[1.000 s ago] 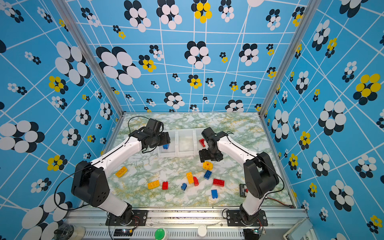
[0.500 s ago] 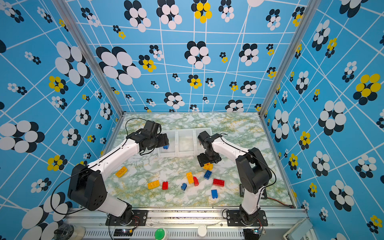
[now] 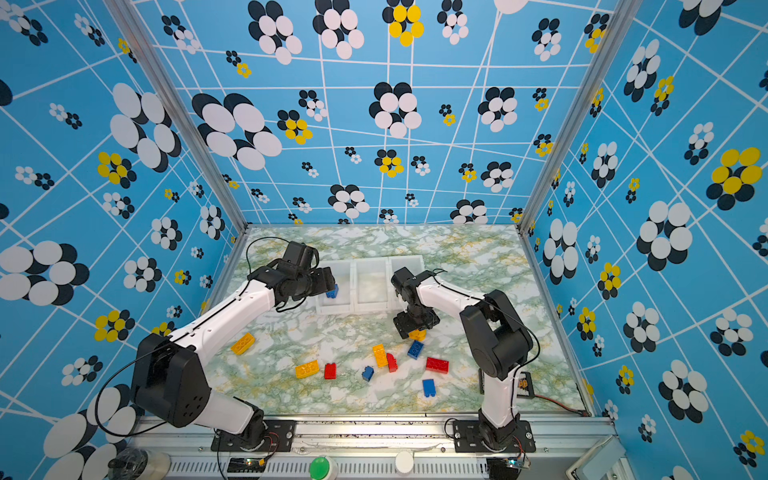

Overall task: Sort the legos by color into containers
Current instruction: 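Move the right gripper down to the yellow round brick and grasp it, then drop the yellow round brick in the middle compartment while the left gripper moves off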

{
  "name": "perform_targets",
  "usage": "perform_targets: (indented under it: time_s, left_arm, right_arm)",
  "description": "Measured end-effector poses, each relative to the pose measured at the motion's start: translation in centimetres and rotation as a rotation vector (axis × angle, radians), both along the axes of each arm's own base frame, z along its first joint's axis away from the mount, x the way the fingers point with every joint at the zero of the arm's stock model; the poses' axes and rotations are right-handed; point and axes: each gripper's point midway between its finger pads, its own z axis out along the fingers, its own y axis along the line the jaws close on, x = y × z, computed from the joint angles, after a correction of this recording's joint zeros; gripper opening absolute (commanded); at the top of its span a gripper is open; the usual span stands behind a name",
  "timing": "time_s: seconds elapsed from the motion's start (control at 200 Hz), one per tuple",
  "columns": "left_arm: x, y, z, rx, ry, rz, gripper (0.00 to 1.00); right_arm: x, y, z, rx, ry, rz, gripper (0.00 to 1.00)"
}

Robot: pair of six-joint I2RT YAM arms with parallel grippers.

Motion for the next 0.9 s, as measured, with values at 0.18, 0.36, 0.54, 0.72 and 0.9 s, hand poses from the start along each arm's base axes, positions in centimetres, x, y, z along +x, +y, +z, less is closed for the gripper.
perform_targets:
  time_s: [0.18,0.36,0.54,0.72,0.9]
  left_arm:
    - [0.0,0.0,-0.1,0.000,0.001,0.001,0.86]
    - [0.0,0.0,-0.1,0.000,0.001,0.001,0.86]
    - [0.0,0.0,-0.1,0.000,0.001,0.001,0.86]
    - [0.0,0.1,-0.1,0.000,0.001,0.001,0.86]
    - [-0.1,0.1,-0.2,0.002,0.005,0.001,0.87]
  right_arm:
    - [0.1,0.0,-0.2,-0.017,-0.008,0.016,0.70]
    - [0.4,-0.1,-0.2,-0.022,-0.022,0.019,0.63]
    - [0.6,0.0,-0.2,-0.031,-0.039,0.023,0.57]
    - [0.8,0.0,-0.2,-0.041,-0.056,0.024,0.50]
    - [1.0,-0.1,-0.2,-0.047,-0.064,0.023,0.43]
